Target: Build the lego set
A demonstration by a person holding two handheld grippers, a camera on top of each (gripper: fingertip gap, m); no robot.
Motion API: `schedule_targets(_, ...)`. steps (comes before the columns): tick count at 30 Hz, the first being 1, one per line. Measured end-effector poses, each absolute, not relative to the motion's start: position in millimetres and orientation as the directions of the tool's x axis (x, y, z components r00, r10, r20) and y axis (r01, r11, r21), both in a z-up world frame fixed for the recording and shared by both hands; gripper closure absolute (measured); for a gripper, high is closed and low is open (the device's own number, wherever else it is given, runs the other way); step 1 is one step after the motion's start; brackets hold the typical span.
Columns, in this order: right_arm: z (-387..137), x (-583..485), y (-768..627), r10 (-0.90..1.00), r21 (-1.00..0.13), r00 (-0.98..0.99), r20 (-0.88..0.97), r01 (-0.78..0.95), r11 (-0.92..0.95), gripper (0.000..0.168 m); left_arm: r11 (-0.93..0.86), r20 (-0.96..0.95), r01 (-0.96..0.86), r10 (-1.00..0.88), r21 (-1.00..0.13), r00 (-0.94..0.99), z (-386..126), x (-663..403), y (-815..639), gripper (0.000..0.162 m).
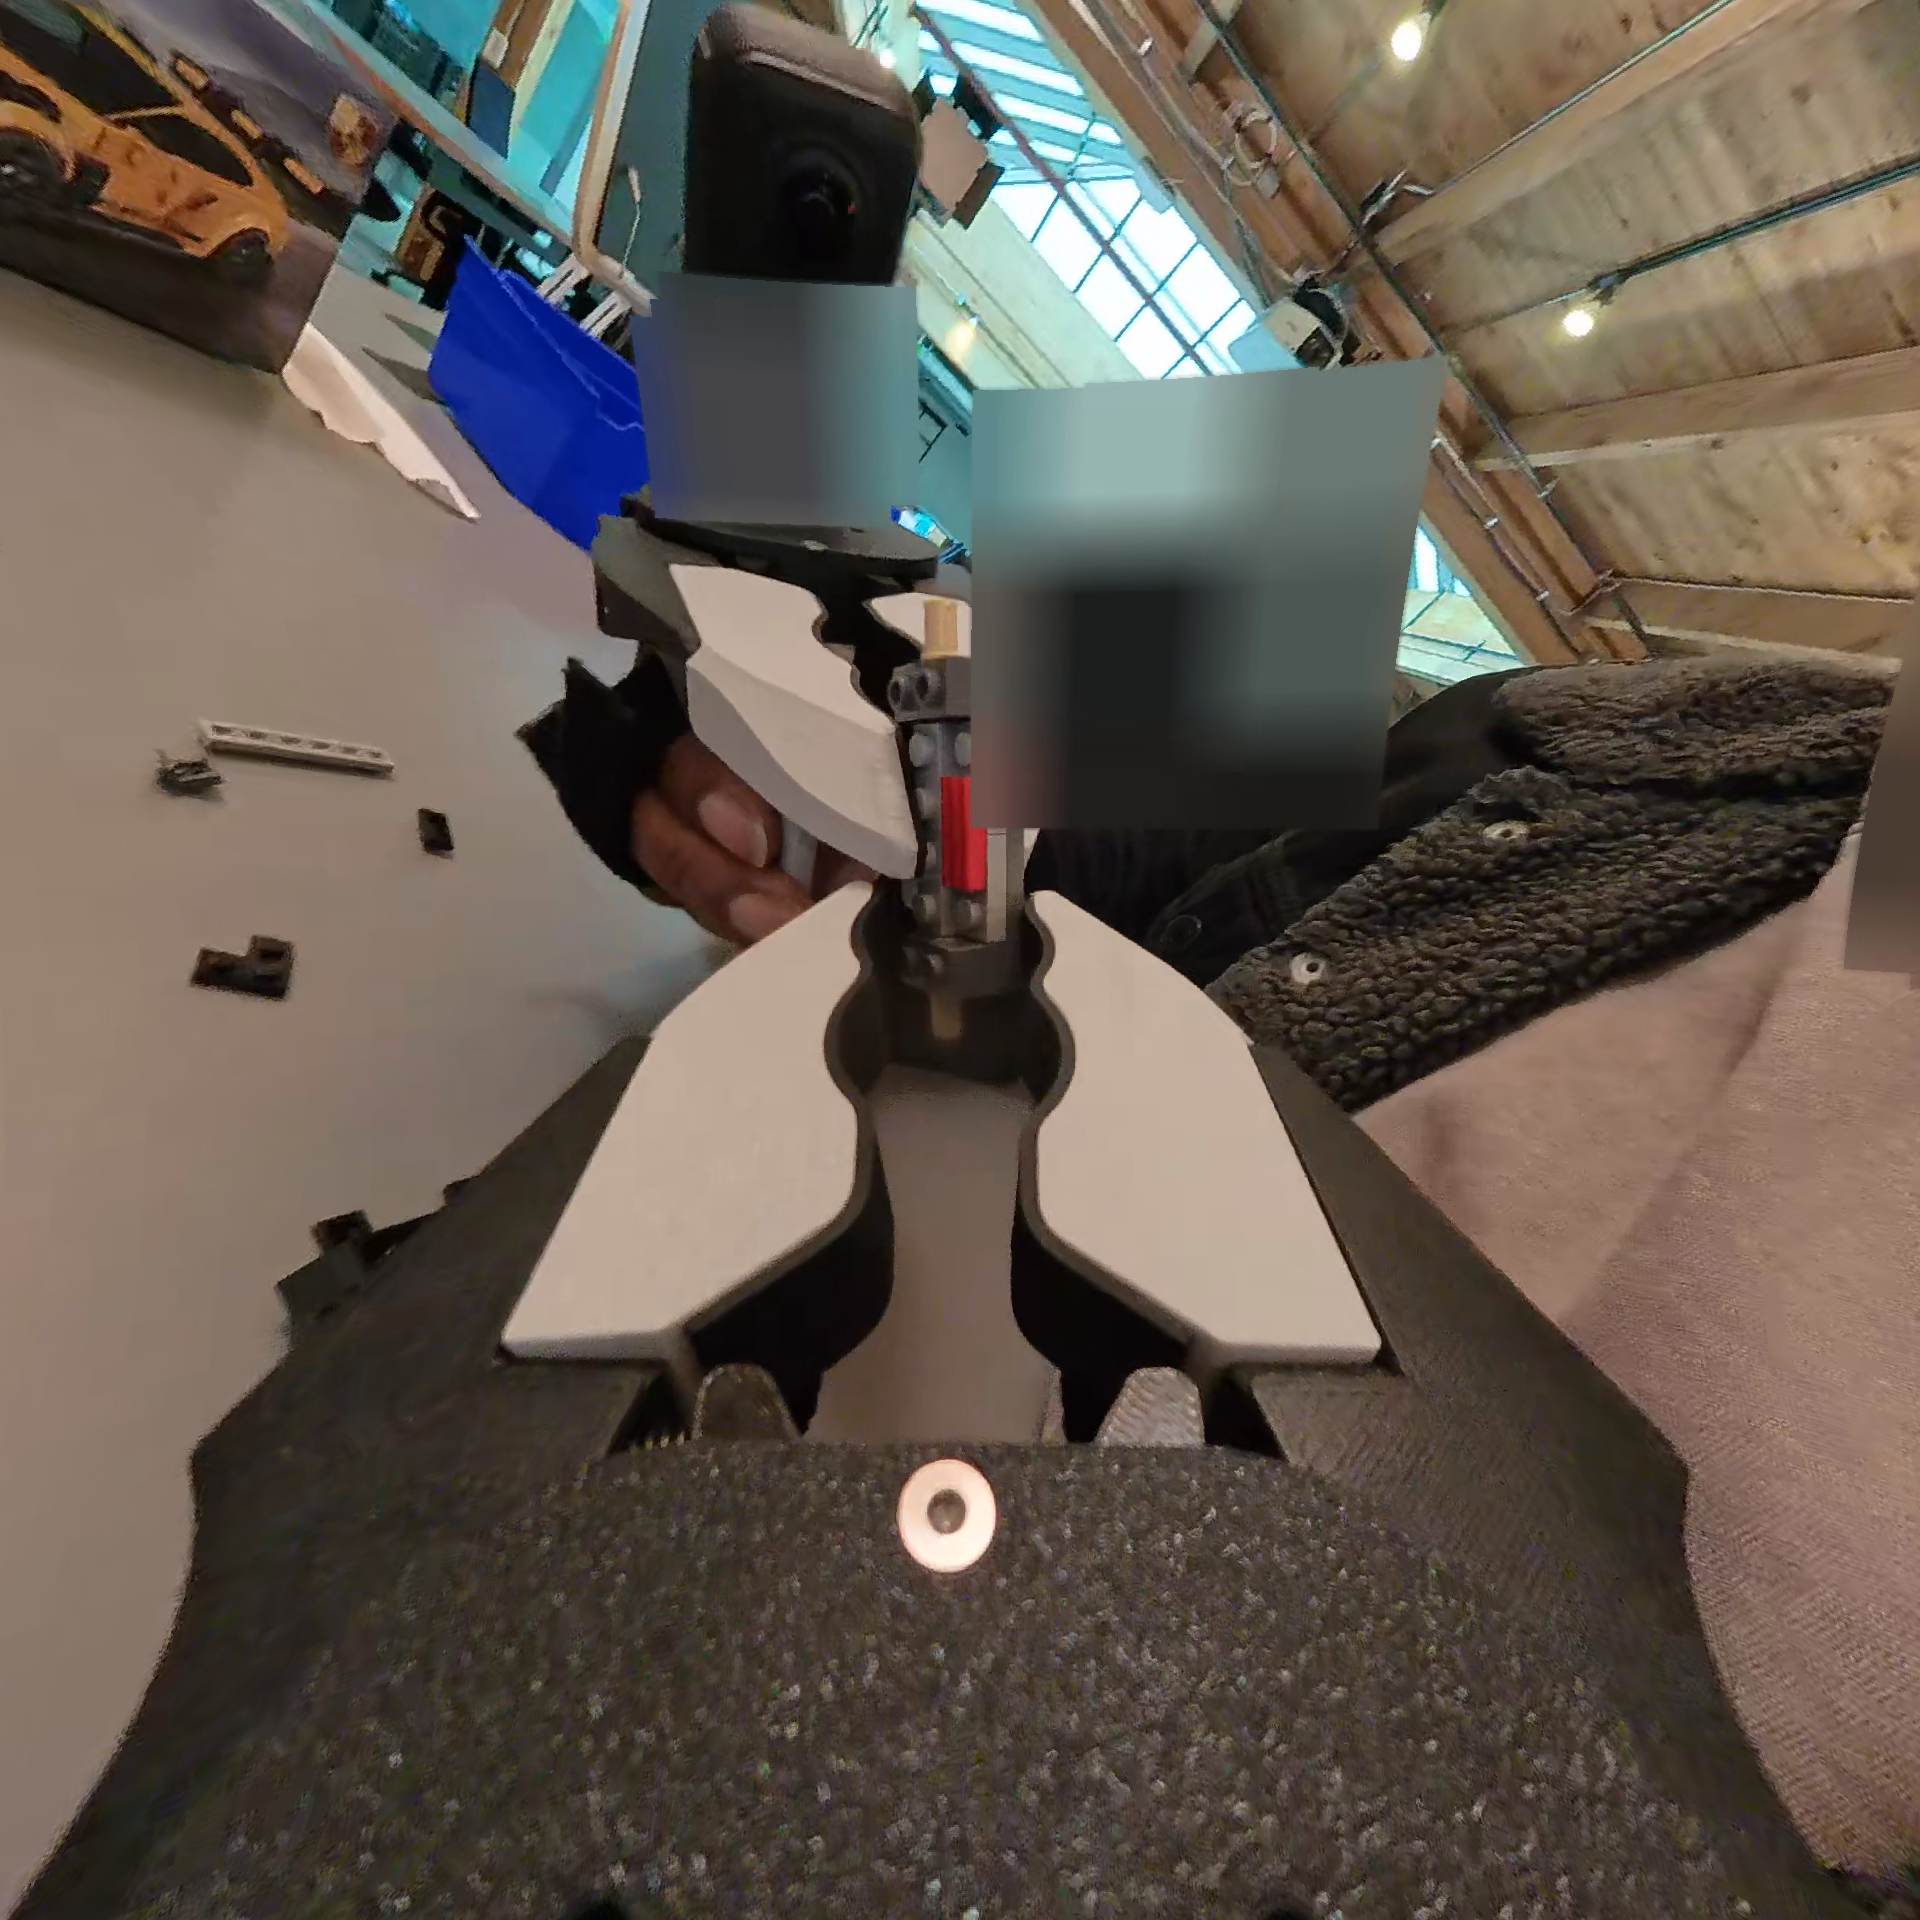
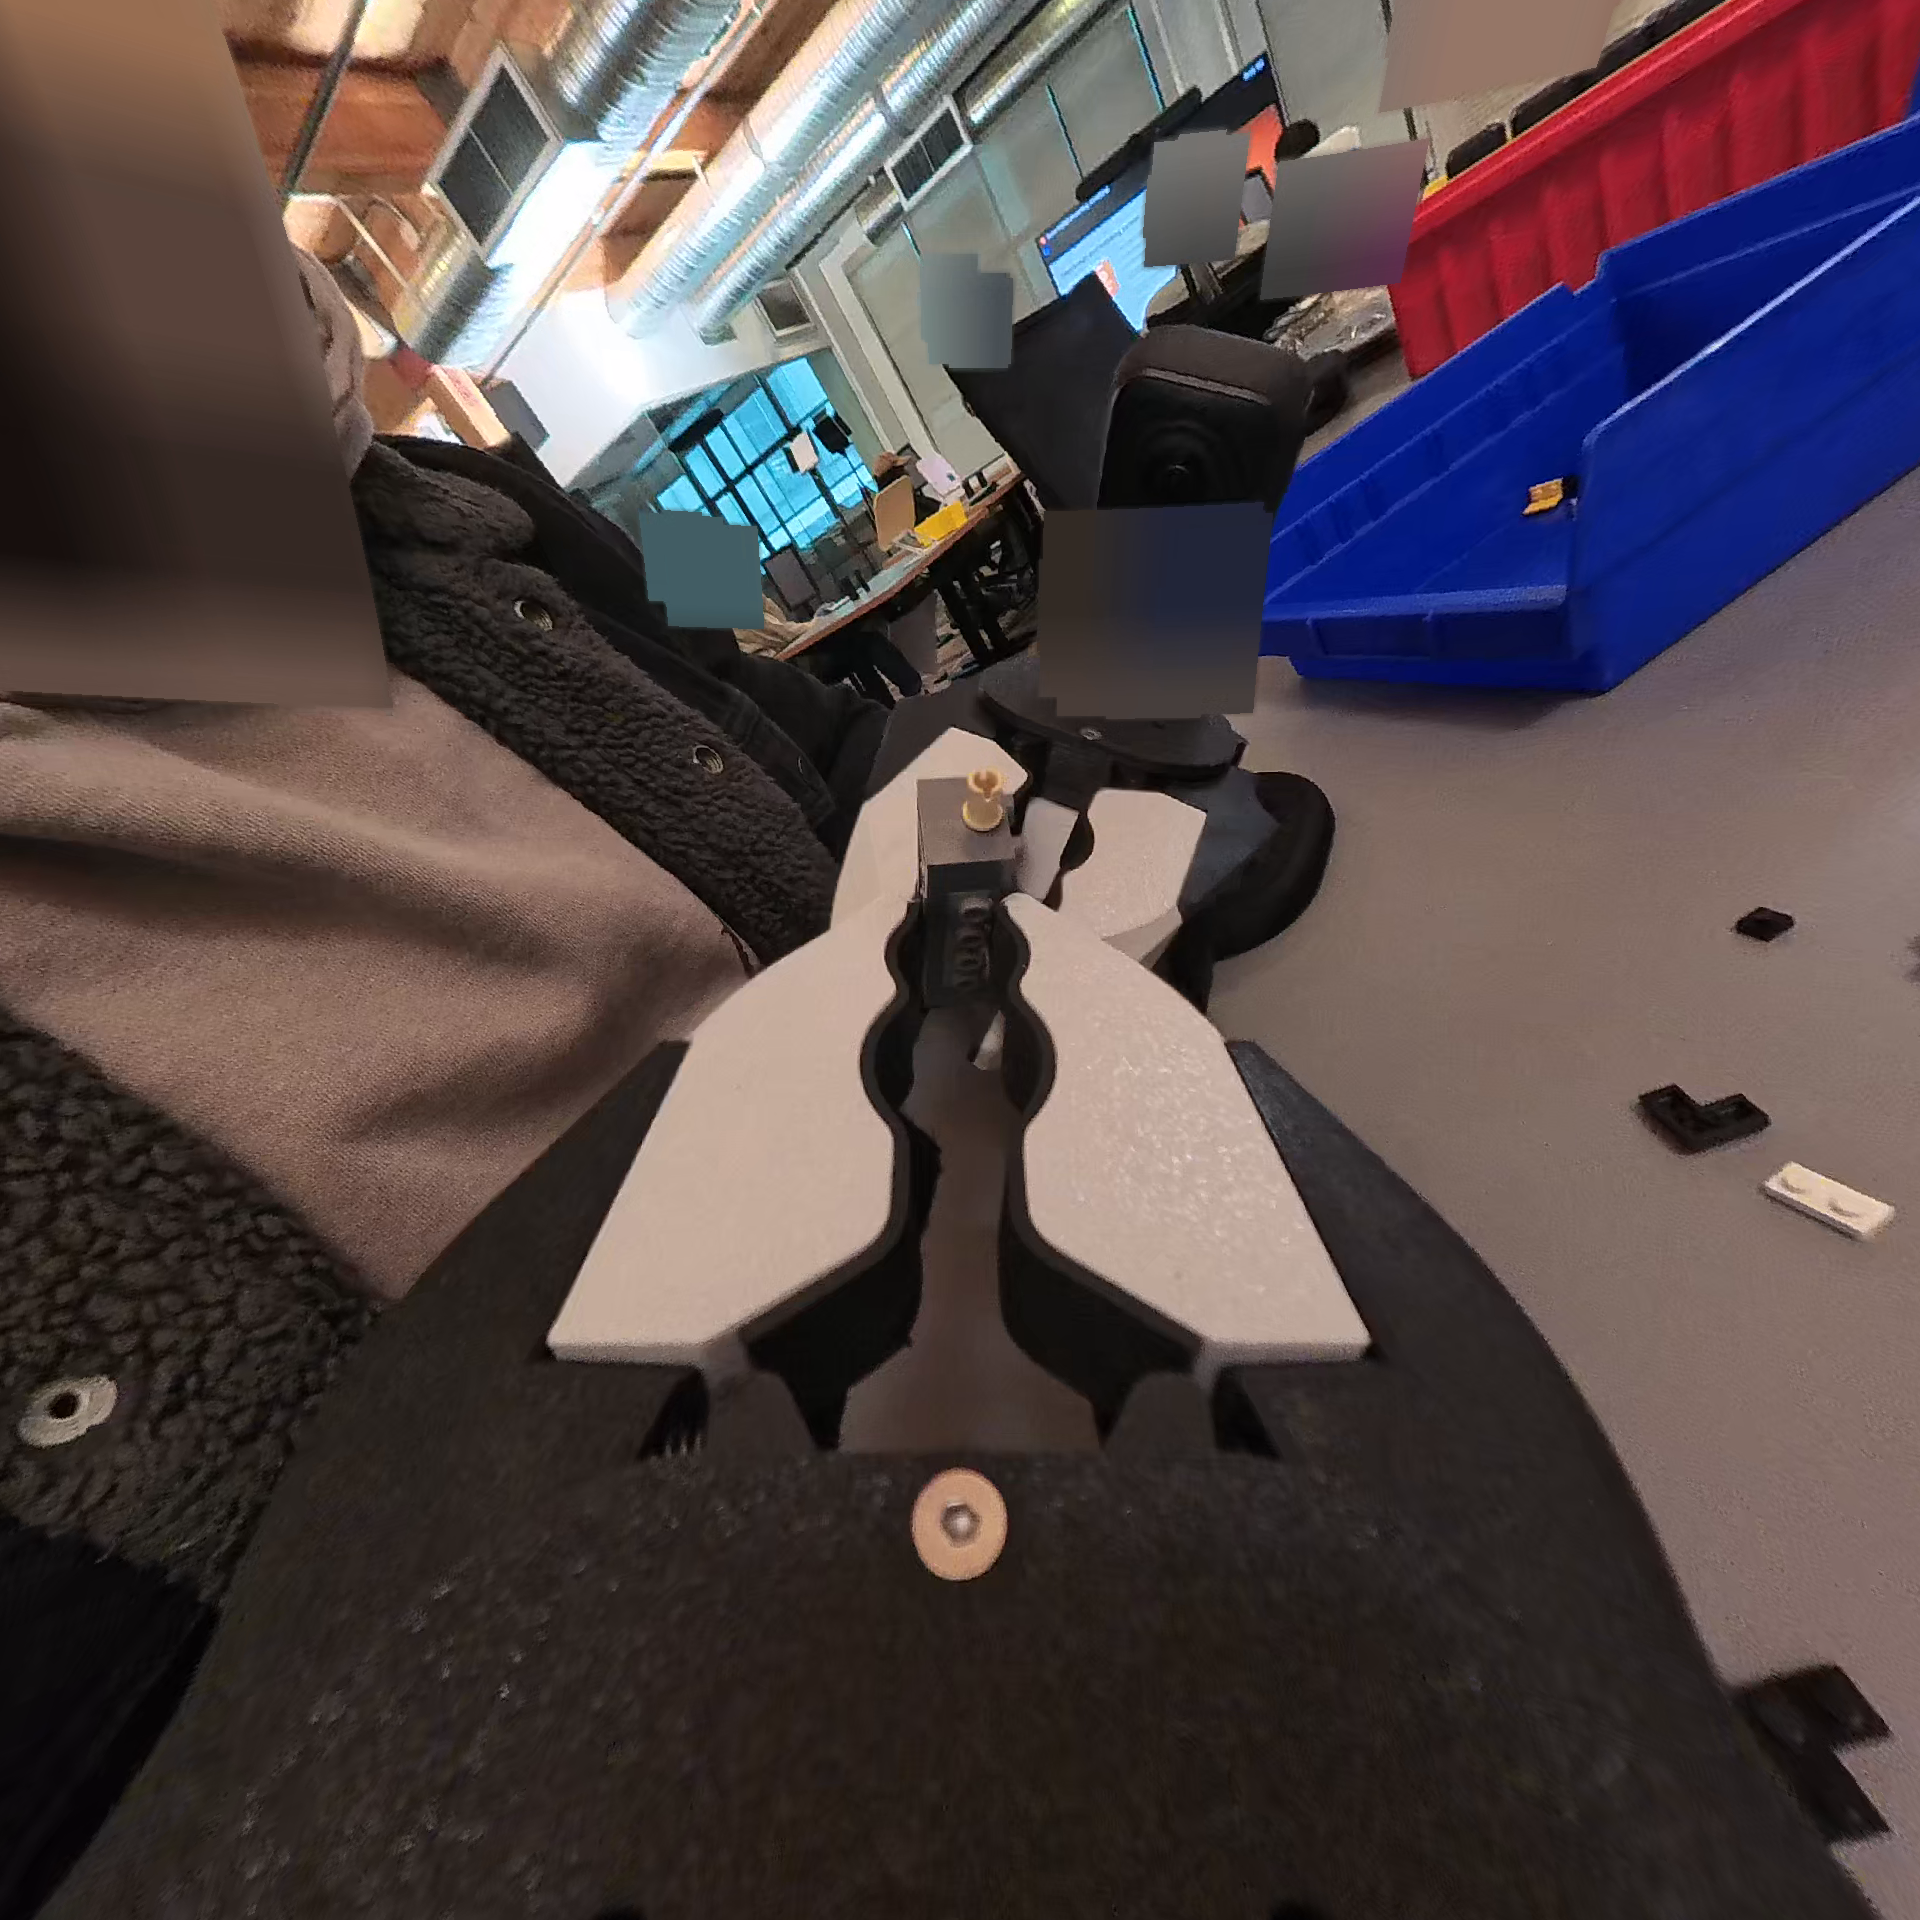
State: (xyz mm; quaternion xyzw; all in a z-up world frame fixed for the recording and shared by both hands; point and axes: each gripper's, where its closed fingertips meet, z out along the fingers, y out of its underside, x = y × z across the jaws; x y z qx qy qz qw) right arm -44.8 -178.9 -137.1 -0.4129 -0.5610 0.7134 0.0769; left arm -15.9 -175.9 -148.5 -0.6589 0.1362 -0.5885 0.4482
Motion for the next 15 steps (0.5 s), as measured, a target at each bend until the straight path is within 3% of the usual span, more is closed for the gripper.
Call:
schedule_targets(4,-145,-44,-173,0.581,-0.849,-0.619,-0.528,0.393,-0.353,0.157,-0.549,0.612,0.271,-0.709,-0.790,0.351,-161,-18,-173,0.129)
schedule_targets(8,-161,-44,-169,0.593,-0.822,-0.575,-0.564,0.461,-0.335,0.157,-0.485,0.479,0.133,-0.714,-0.865,0.511,-178,-22,-167,0.144)
schedule_targets(15,-157,-44,-168,0.588,-0.829,-0.585,-0.558,0.428,-0.361,0.157,-0.459,0.461,0.144,-0.718,-0.877,0.521,-177,-19,-165,0.145)
